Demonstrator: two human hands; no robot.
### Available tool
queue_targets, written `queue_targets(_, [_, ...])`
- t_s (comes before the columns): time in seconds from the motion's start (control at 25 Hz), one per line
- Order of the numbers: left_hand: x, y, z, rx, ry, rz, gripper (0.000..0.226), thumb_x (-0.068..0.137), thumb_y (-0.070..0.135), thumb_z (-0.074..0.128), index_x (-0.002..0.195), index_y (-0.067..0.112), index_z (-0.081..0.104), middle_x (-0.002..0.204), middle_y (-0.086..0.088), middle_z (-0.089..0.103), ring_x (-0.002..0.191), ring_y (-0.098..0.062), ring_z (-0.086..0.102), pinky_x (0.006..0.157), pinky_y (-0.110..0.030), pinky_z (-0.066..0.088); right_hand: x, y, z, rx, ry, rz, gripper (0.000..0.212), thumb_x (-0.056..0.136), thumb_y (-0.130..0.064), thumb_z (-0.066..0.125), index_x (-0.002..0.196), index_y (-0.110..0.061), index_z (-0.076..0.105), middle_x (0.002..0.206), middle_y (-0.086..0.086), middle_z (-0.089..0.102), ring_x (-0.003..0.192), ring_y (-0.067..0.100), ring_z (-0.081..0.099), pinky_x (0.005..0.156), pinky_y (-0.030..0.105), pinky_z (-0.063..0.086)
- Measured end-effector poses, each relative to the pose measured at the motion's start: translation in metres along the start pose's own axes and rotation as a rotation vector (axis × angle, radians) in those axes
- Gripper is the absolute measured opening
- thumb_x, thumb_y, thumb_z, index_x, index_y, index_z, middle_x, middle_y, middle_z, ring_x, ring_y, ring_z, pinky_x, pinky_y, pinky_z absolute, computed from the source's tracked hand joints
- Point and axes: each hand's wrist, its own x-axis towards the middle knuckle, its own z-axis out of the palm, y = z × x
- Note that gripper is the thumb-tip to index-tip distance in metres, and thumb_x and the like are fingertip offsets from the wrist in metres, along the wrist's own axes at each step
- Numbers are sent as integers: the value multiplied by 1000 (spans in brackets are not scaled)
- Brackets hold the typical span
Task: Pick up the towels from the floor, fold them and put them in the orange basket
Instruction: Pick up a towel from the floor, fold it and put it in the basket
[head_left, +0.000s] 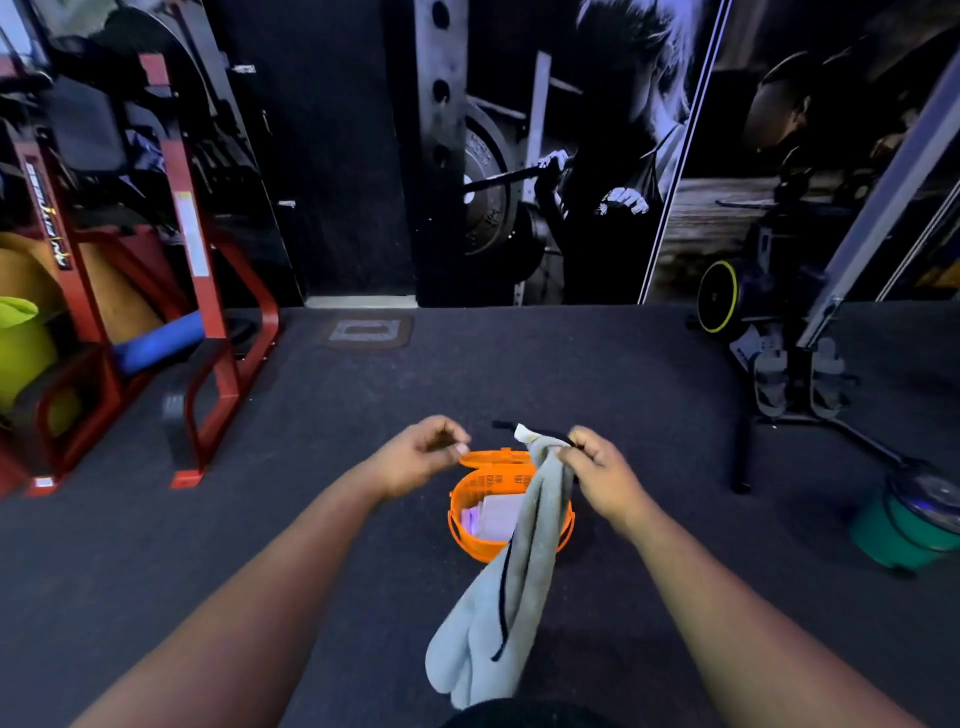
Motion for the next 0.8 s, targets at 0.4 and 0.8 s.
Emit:
queue_targets(0.4, [16,34,63,-457,-26,-94,15,98,18,67,106,7,71,91,2,77,85,-10,70,79,-29,56,8,-34,0,161,-93,-11,11,85,-20,51,80,-16,59,79,1,55,79,13,49,74,35,39])
queue_targets(0.8, [34,41,46,334,162,158,28,81,48,81,72,26,66,65,14,63,62,-4,57,58,-29,45,8,-38,-11,-180,31,-187,13,89,-28,62,76,-24,64,76,-14,66,74,-1,58,69,33,46])
